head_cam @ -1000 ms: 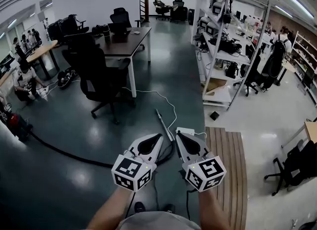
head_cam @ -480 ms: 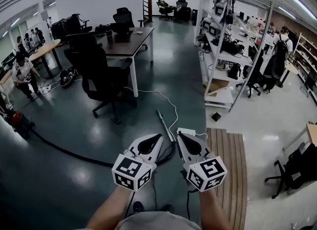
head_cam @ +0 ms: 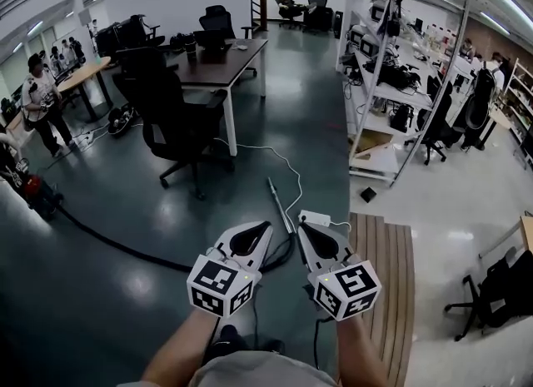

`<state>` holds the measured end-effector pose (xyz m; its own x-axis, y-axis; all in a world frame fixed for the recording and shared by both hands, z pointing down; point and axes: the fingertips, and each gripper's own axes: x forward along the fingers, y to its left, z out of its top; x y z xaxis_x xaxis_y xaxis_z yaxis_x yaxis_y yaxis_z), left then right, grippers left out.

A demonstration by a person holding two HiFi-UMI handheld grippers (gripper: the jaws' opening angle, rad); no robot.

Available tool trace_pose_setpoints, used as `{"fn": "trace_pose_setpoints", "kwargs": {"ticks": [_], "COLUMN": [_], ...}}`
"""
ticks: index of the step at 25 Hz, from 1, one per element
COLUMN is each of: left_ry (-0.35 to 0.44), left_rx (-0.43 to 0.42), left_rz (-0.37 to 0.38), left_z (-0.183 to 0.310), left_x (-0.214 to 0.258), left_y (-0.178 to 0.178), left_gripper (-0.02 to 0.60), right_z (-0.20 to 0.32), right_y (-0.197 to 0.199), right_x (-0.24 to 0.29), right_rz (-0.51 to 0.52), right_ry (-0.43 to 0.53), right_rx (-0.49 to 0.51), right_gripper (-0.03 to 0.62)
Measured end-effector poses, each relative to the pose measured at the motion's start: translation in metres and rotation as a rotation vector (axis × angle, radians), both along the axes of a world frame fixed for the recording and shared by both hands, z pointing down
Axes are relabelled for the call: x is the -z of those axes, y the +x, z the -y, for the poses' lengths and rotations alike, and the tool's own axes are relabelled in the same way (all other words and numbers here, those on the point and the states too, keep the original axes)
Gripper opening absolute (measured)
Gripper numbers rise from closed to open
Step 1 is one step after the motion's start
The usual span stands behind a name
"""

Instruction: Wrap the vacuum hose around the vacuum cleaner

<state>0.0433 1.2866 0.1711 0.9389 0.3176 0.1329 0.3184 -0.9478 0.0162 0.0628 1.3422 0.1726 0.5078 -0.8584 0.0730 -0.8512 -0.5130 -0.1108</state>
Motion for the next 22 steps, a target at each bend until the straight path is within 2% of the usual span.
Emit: {"fn": "trace_pose_setpoints", "kwargs": {"ticks": [13, 22], "left_ry": [-0.001, -0.013], "left_rx": [-0.003, -0.074], "left_rz": [0.017, 0.017], "left_z": [0.022, 0.075], "left_x": [-0.009, -0.025], "left_y": [0.024, 0.094], "left_gripper": [0.008, 0.008], "right_z": [0.021, 0.082], "right_y": [0.028, 0.084], "right_x": [-0.010, -0.028], "right_rz": [0.028, 0.048], "right_ry": [-0.003, -0.038], "right_rx": [-0.015, -0.049], "right_gripper": [0.005, 0.005]}}
